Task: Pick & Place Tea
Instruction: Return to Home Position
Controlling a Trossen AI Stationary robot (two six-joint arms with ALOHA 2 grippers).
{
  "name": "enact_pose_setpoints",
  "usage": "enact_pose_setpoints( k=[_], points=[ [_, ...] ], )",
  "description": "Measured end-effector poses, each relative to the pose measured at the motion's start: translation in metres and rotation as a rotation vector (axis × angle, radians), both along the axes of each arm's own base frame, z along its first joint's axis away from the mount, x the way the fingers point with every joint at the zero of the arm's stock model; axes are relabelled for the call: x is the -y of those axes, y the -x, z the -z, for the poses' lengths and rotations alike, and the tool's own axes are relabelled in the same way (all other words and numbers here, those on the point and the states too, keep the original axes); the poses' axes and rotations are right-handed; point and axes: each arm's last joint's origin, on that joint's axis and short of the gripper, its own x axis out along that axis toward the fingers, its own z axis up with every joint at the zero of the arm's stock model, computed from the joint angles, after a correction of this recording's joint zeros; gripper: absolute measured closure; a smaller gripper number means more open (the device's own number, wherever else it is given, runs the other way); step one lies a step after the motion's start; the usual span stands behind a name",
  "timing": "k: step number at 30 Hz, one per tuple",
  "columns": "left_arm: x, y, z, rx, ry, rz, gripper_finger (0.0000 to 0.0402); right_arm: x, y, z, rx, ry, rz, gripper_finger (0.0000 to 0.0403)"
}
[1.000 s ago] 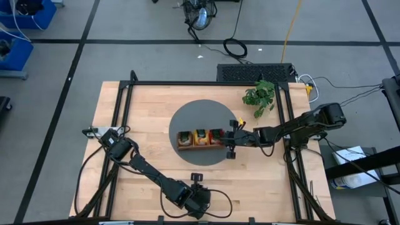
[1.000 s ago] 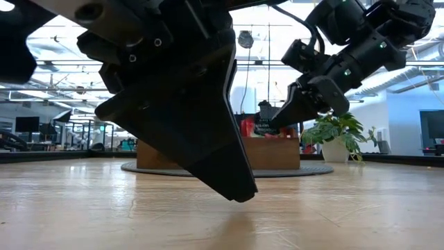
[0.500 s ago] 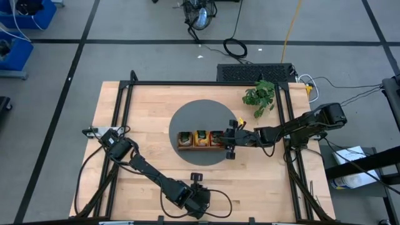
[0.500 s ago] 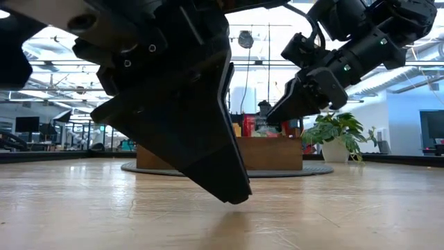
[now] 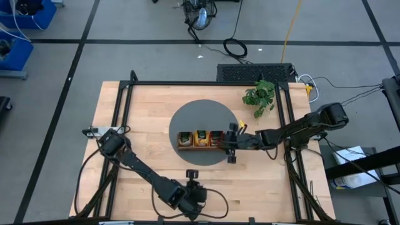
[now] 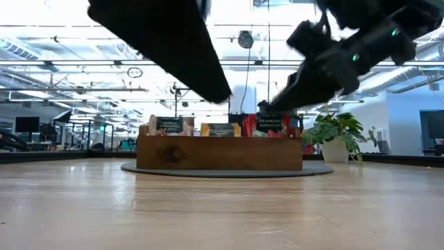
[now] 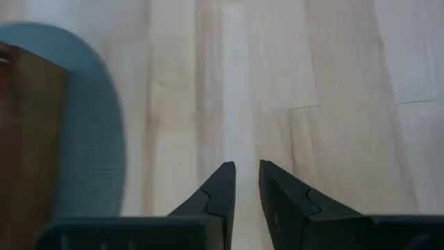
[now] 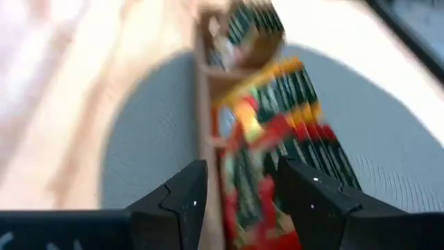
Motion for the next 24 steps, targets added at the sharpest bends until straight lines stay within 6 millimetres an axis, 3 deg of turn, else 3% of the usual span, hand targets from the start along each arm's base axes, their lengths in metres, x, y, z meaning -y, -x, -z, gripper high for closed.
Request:
enact_pose_setpoints(
  k=[7,13,19,24],
  points=[
    [0.007,0.019,-0.030,0.096,-0.206,0.047,0.0330,-0.017,0.014,-0.034,0.120,0.019,-0.064,0.0238],
    [0.009,0.043,-0.074,0.180,-0.310,0.096,0.0330,-0.018,0.040,-0.066,0.185,-0.030,-0.077,0.0246],
    [-0.023,0.087,-0.120,0.118,-0.398,-0.011,0.0330,-0.010,0.072,-0.086,0.216,-0.042,-0.085,0.0313],
    [-0.057,0.127,-0.136,0.115,-0.548,-0.160,0.0339,-0.004,0.099,-0.074,0.257,-0.072,-0.168,0.0393]
  ],
)
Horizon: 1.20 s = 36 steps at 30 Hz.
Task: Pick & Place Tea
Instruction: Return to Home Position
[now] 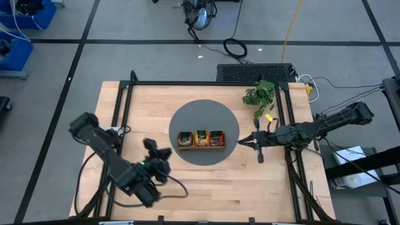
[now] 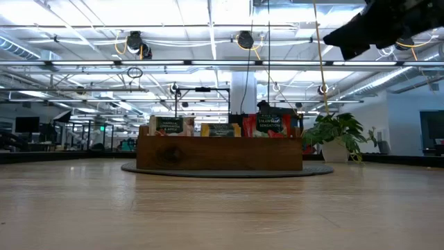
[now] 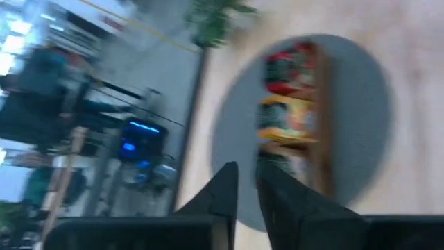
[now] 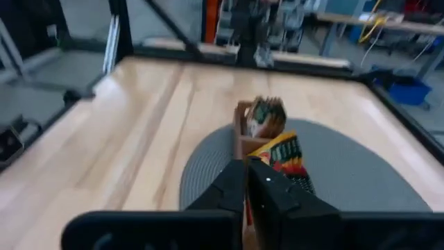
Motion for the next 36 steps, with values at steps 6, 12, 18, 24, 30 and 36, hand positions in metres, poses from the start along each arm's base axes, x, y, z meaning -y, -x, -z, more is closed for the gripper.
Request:
enact_pose_setpoints(
  k=[6,12,18,24,30,36],
  points=[
    [-0.034,0.036,0.030,0.168,0.017,-0.025,0.0395,0.006,0.019,0.026,0.188,-0.039,0.000,0.0398],
    [-0.065,0.049,0.056,0.343,0.226,0.157,0.0397,0.009,0.026,0.032,0.305,0.027,-0.006,0.0401],
    [-0.106,0.049,0.040,0.504,0.430,0.493,0.0398,0.016,0.027,0.024,0.370,0.036,-0.050,0.0402],
    [-0.140,0.075,0.042,0.538,0.433,0.469,0.0399,0.022,0.030,0.028,0.316,0.035,-0.032,0.0402],
    [-0.154,0.120,0.063,0.755,0.509,0.553,0.0399,0.028,0.039,0.029,0.281,0.026,-0.037,0.0403],
    [-0.166,0.134,0.109,0.842,0.481,0.583,0.0399,0.032,0.042,0.039,0.240,-0.021,-0.028,0.0403]
  ],
)
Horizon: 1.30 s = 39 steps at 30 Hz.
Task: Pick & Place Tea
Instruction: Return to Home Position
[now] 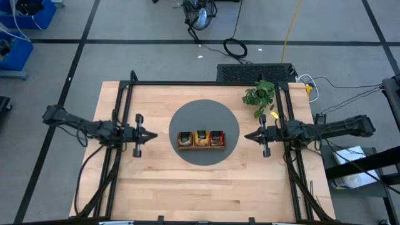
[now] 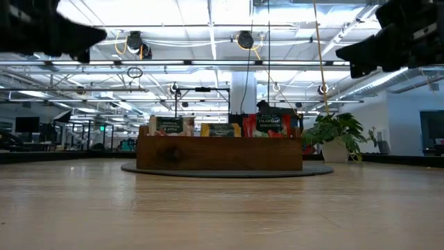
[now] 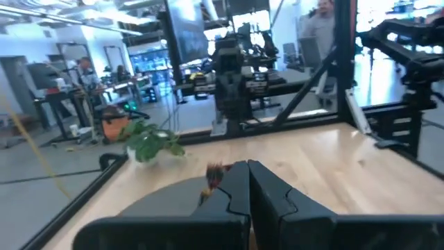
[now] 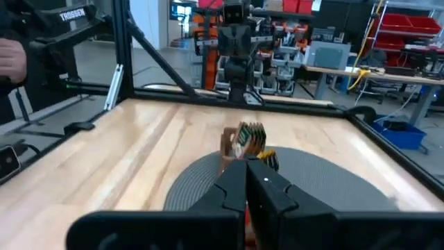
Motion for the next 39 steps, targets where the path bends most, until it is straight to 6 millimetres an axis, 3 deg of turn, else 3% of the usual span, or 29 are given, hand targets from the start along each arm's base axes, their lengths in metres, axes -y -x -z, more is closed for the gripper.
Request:
enact_pose_setpoints(
  k=[4,9,19,28,39],
  points=[
    [-0.005,0.004,0.022,0.023,0.016,-0.023,0.0400,0.001,0.006,0.014,0.082,-0.008,0.018,0.0403],
    [-0.006,0.007,0.028,-0.009,0.036,-0.002,0.0400,0.004,0.013,0.006,0.195,-0.031,0.067,0.0403],
    [-0.009,0.008,0.043,-0.158,0.022,-0.069,0.0400,0.006,0.019,0.017,0.091,-0.039,0.078,0.0403],
    [-0.009,0.008,0.042,-0.144,0.010,-0.052,0.0399,0.006,0.019,0.016,0.103,-0.059,0.077,0.0403],
    [-0.013,0.009,0.043,-0.150,0.031,-0.198,0.0397,0.005,0.019,0.014,0.120,-0.066,0.071,0.0403]
  ],
)
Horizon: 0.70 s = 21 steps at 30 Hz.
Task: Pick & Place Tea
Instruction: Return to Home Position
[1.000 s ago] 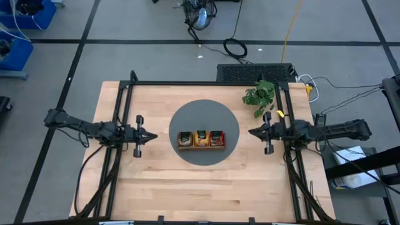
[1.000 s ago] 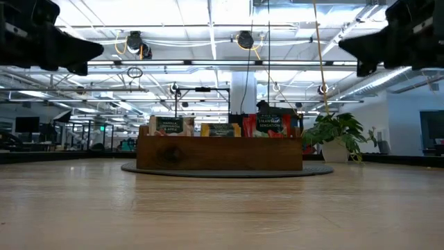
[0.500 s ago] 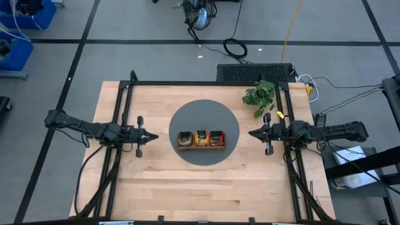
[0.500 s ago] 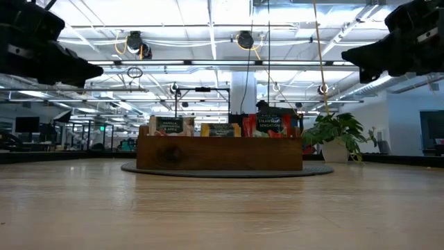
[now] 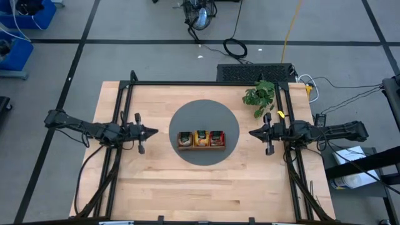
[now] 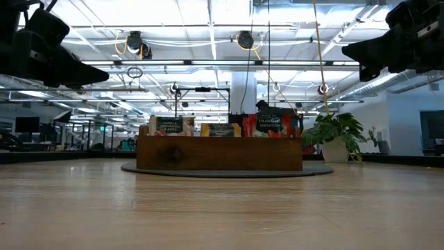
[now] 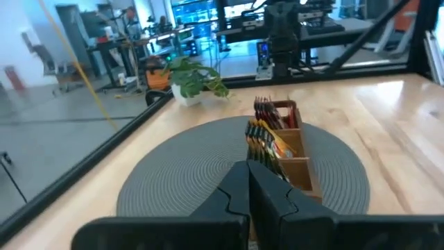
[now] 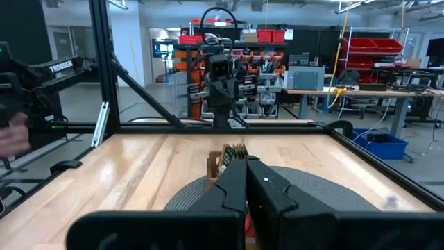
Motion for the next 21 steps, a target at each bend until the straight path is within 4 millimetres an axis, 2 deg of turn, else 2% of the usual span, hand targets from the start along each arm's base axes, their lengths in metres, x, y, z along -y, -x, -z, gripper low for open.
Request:
enact_pose_setpoints(
  k=[8,21],
  points=[
    [-0.0002,0.0000,-0.0001,0.021,0.105,-0.017,0.0396,0.0000,0.0000,0.0000,0.000,0.000,0.001,0.0403],
    [-0.0002,0.0000,-0.0002,0.023,0.109,-0.018,0.0387,0.0000,0.0000,0.0002,-0.001,0.000,0.002,0.0403]
  ],
)
